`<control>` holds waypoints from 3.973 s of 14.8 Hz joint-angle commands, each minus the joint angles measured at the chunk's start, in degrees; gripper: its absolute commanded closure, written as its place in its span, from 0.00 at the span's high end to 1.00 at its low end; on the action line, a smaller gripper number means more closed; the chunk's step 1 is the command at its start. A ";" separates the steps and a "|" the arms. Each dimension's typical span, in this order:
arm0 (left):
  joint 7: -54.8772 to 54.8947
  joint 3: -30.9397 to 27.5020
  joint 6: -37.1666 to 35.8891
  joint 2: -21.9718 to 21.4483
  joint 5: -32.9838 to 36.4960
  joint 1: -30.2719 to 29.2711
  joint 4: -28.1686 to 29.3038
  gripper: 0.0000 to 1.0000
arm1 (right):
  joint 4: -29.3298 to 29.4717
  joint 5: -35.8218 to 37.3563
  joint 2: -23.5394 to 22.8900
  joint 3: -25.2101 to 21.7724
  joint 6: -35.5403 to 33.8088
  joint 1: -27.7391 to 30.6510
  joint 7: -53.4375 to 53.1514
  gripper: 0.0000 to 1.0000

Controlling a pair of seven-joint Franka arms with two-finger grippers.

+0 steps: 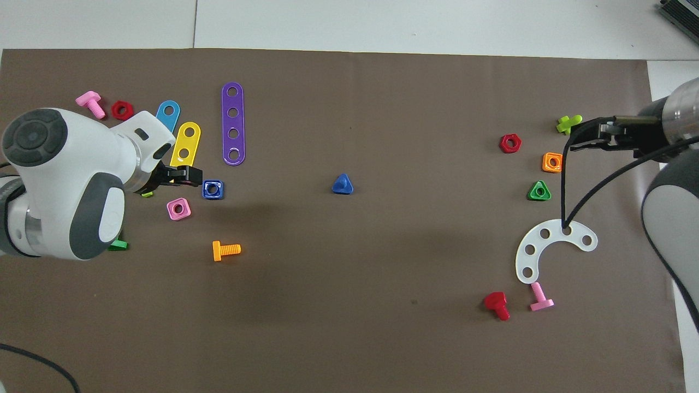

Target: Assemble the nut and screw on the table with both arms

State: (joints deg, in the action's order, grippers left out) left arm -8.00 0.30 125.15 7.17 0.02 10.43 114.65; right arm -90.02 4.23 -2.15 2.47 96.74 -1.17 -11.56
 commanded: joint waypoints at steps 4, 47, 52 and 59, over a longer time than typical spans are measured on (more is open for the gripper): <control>-1.93 -0.73 8.69 7.23 -0.10 2.05 0.48 0.92 | -7.01 -4.93 4.09 0.43 1.26 2.31 9.42 1.00; -23.55 -0.82 4.47 23.15 -2.30 25.16 -27.99 0.00 | -3.14 -5.46 2.94 0.34 -8.06 3.19 12.35 1.00; -23.64 -0.82 6.77 23.07 -2.65 25.25 -26.68 0.00 | -4.72 -5.46 3.56 0.34 -6.47 3.10 12.44 1.00; -23.73 -0.91 8.35 22.45 -2.65 25.60 -23.52 0.00 | -4.72 -5.46 3.47 0.34 -6.47 3.10 12.44 1.00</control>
State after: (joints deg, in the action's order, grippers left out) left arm -31.21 0.32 132.01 30.28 -1.69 35.03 89.49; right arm -93.06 0.40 0.10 2.48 88.93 1.08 0.19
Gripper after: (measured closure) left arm 0.551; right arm 0.000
